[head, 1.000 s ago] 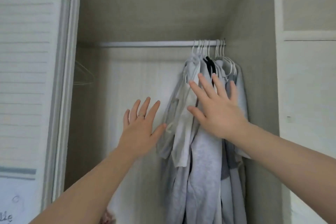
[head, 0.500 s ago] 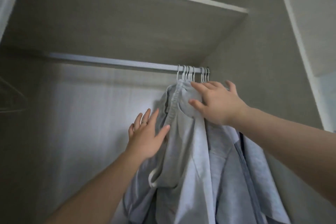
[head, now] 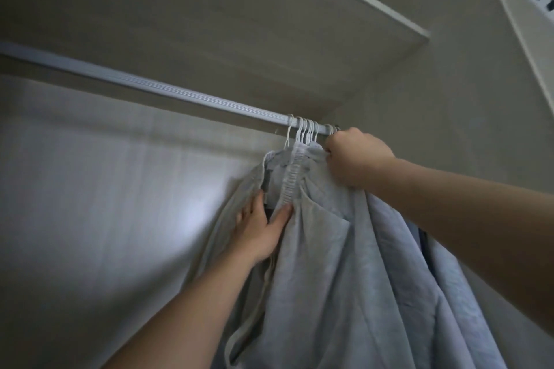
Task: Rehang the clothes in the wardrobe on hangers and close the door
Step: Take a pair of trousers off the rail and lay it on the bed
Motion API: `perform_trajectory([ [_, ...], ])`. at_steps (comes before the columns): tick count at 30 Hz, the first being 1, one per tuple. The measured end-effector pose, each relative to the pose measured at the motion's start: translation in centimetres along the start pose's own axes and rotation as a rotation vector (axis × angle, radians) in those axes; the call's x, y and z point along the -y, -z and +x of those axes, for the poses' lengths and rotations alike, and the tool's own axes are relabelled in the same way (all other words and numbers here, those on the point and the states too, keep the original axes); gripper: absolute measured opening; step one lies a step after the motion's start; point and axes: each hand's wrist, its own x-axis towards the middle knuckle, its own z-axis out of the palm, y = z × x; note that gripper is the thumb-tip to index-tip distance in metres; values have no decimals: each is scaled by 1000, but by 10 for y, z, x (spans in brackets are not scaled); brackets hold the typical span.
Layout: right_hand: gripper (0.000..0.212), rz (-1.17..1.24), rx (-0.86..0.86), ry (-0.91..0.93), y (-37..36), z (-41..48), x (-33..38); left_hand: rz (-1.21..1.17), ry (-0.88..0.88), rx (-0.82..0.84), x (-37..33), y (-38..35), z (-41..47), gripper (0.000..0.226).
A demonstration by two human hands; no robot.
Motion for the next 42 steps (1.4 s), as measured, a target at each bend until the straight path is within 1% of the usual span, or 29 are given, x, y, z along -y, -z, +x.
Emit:
perform_trajectory([
  [4, 19, -82, -83, -2, -7, 8, 3, -164, -67, 24, 3, -7, 7, 105],
  [7, 22, -89, -110, 13, -11, 10, 6, -196, -72, 15, 5, -10, 9, 101],
  [10, 8, -26, -118, 3, -14, 11, 9, -199, -67, 2, 7, -10, 10, 98],
  [13, 6, 71, -128, -34, -13, 14, 11, -194, -56, -16, 8, -7, 14, 98],
  [18, 7, 147, -190, -50, -5, 21, 11, -154, -72, -91, 2, 4, 24, 100],
  [21, 13, 167, -226, -55, 1, 18, 8, -188, -113, -119, -6, 12, 28, 101],
  [25, 21, 171, -262, -44, 13, 0, -7, -162, -178, -145, -19, 19, 16, 103],
  [28, 21, 180, -293, -29, 28, -24, -24, -106, -217, -226, -36, 26, 0, 100],
  [32, 21, 144, -274, -20, 54, -68, -57, -17, -322, -471, -71, 33, -24, 75],
  [34, 21, 143, -256, 0, 69, -93, -75, 24, -410, -538, -92, 32, -36, 68],
  [37, 20, 128, -268, 32, 97, -129, -100, 9, -478, -531, -123, 22, -49, 58],
  [42, 23, 19, -268, 2, 163, -194, -162, -55, -483, -456, -189, -16, -89, 49],
])
